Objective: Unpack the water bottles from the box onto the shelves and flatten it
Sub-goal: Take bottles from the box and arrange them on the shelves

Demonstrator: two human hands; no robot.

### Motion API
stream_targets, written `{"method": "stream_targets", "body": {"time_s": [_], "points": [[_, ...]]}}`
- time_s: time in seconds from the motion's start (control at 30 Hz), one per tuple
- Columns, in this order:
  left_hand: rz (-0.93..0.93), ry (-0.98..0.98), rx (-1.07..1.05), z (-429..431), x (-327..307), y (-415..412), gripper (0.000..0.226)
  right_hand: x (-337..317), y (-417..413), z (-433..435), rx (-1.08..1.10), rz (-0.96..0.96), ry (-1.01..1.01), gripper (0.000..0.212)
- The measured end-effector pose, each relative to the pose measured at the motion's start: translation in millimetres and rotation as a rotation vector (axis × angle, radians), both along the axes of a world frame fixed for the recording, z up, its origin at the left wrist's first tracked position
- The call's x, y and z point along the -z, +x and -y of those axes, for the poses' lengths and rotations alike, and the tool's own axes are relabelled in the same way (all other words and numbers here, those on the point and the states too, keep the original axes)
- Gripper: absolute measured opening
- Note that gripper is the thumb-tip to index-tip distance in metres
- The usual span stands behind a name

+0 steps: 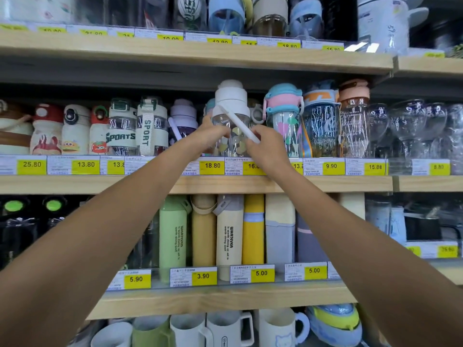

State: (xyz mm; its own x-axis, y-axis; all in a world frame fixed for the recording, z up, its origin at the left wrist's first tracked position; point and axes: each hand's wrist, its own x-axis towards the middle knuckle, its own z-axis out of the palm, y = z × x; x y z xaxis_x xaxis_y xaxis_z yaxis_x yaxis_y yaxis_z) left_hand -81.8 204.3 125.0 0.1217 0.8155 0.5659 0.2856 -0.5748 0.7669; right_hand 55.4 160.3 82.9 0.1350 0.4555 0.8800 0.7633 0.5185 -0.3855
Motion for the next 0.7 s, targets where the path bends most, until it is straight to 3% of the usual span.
{"method": "stream_targets", "body": {"time_s": [0.27, 0.37, 0.57, 0.7], "points": [[0.034, 0.024, -0.009, -0.8, 3.9, -3.8, 0.074, -0.9, 1.8, 0.1, 0.013, 0.054, -0.06, 0.018], [-0.024, 0.05, -0.028, 1.5, 4.0, -2.2, 0.076, -1.0, -0.3, 1.6, 0.0, 0.057, -0.078, 0.021], [-0.257, 0.067, -0.193, 2.0, 8.4, 0.8, 0.104, 1.8, 0.3, 4.8, -0.008, 0.036, -0.031, 0.015], [-0.193, 0.07, -0.104, -0.5, 7.1, -1.7, 0.101, 4.3, -2.1, 5.8, -0.051, 0.052, -0.007, 0.018]]}}
